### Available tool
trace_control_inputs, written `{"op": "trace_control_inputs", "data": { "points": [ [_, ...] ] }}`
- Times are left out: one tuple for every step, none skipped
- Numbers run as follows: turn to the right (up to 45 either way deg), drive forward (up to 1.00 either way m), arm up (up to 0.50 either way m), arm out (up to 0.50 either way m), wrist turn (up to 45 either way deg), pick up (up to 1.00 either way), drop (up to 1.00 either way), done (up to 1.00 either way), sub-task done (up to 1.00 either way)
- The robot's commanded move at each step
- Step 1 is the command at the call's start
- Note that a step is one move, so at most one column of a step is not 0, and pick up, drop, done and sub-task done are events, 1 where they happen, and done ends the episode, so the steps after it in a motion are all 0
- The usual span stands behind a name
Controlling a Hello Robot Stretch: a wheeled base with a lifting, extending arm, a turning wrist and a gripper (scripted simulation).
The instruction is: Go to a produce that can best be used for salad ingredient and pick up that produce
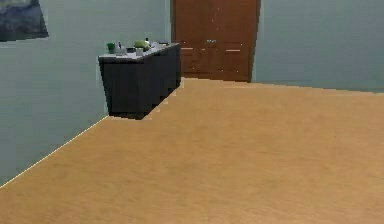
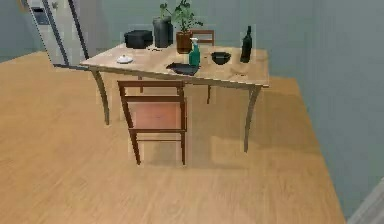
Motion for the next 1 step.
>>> {"op": "trace_control_inputs", "data": {
  "points": [
    [0.0,1.00,0.00,0.00,0.0,0.00,0.00,0.00,0.00]
  ]
}}
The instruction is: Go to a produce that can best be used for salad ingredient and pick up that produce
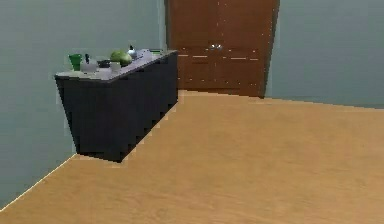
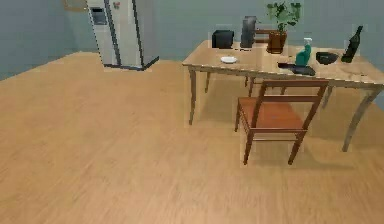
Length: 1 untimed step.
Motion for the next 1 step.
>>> {"op": "trace_control_inputs", "data": {
  "points": [
    [0.0,1.00,0.00,0.00,0.0,0.00,0.00,0.00,0.00]
  ]
}}
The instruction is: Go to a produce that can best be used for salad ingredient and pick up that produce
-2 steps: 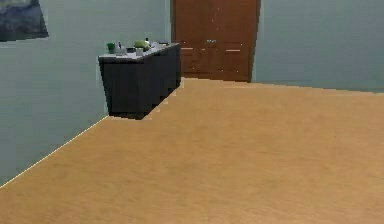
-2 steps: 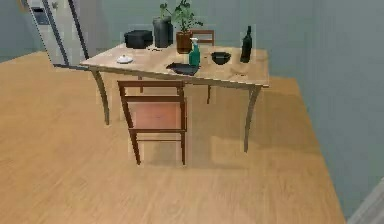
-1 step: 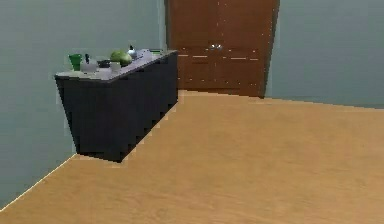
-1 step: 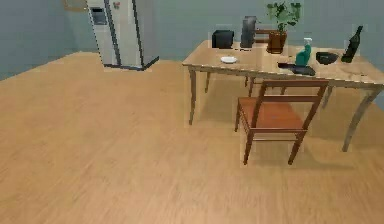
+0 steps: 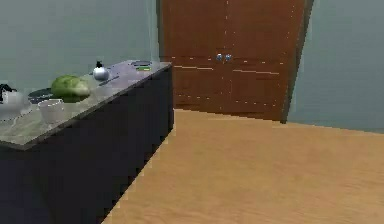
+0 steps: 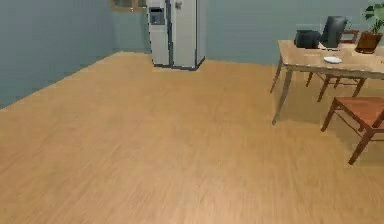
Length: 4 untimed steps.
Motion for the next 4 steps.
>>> {"op": "trace_control_inputs", "data": {
  "points": [
    [0.0,0.65,0.00,0.00,0.0,0.00,0.00,0.00,0.00],
    [-45.0,0.00,0.00,0.00,0.0,0.00,0.00,0.00,0.00],
    [-45.0,0.00,0.00,0.00,0.0,0.00,0.00,0.00,0.00],
    [-45.0,0.00,0.00,0.00,0.0,0.00,0.00,0.00,0.00]
  ]
}}
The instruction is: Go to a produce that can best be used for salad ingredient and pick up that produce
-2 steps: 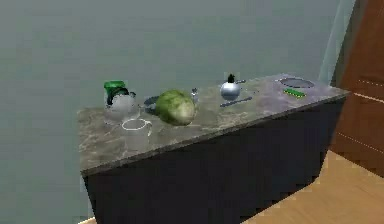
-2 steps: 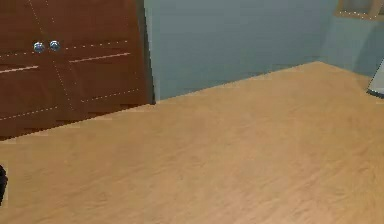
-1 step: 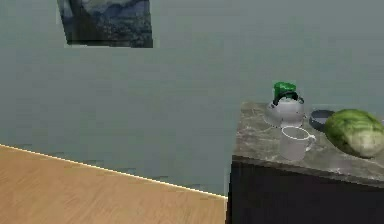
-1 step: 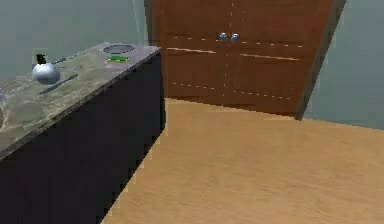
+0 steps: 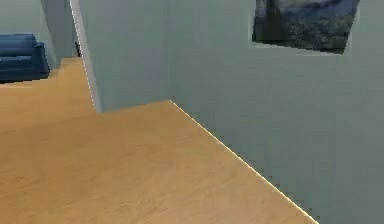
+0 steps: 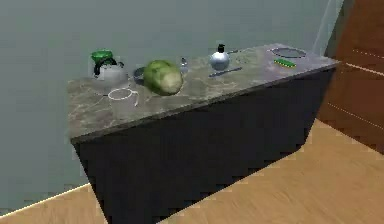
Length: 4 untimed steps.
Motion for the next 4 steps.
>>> {"op": "trace_control_inputs", "data": {
  "points": [
    [45.0,0.00,0.00,0.00,0.0,0.00,0.00,0.00,0.00],
    [45.0,0.00,0.00,0.00,0.0,0.00,0.00,0.00,0.00],
    [0.0,0.50,0.00,0.00,0.0,0.00,0.00,0.00,0.00],
    [-45.0,0.00,0.00,0.00,0.0,0.00,0.00,0.00,0.00]
  ]
}}
